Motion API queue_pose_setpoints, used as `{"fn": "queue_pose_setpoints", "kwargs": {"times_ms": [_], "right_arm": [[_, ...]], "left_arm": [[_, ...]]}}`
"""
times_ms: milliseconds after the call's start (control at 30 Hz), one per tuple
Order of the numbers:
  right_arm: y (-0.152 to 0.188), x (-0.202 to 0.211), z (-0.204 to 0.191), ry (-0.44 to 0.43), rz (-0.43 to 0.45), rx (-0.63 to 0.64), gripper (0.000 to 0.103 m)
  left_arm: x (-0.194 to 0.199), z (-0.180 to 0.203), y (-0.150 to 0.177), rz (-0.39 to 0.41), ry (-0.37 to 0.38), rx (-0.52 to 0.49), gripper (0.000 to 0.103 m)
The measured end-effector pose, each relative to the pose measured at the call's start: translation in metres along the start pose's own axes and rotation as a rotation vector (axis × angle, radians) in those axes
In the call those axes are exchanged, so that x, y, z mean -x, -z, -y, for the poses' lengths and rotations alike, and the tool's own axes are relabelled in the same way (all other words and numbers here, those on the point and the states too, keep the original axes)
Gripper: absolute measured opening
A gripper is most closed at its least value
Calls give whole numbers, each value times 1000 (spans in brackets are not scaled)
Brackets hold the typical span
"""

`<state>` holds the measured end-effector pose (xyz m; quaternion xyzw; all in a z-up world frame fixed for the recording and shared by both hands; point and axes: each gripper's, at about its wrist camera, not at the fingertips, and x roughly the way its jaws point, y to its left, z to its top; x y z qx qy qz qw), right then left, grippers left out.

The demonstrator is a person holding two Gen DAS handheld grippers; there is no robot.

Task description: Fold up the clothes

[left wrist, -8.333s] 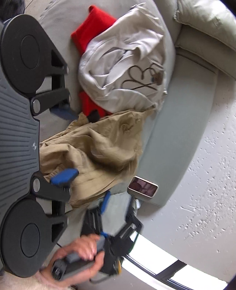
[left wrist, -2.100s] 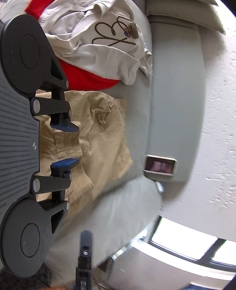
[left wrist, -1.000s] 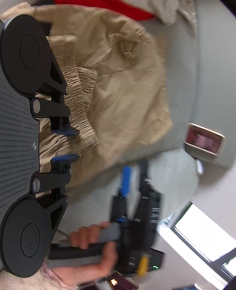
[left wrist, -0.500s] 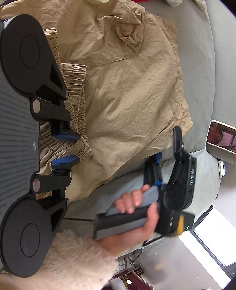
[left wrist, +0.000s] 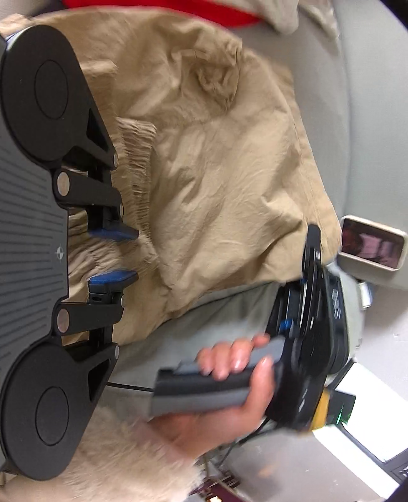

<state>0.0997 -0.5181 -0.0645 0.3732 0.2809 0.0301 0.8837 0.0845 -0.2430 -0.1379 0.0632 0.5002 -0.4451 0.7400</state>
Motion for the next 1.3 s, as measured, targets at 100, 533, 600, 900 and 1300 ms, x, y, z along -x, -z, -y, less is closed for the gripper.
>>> {"fn": "queue_pose_setpoints", "kwargs": {"times_ms": [100, 533, 600, 900, 1300], "right_arm": [[19, 36, -41, -61, 19, 132, 4], [177, 151, -151, -100, -184, 717, 4], [192, 156, -145, -62, -216, 754, 4], [231, 164, -128, 79, -273, 879, 4], [216, 213, -139, 130, -157, 664, 57]], "left_arm": [[45, 1, 21, 84, -18, 3, 30], [199, -39, 96, 482, -56, 195, 41], [210, -40, 99, 518, -35, 187, 41], [157, -26, 94, 373, -40, 123, 38], [77, -22, 132, 92, -93, 8, 14]]}}
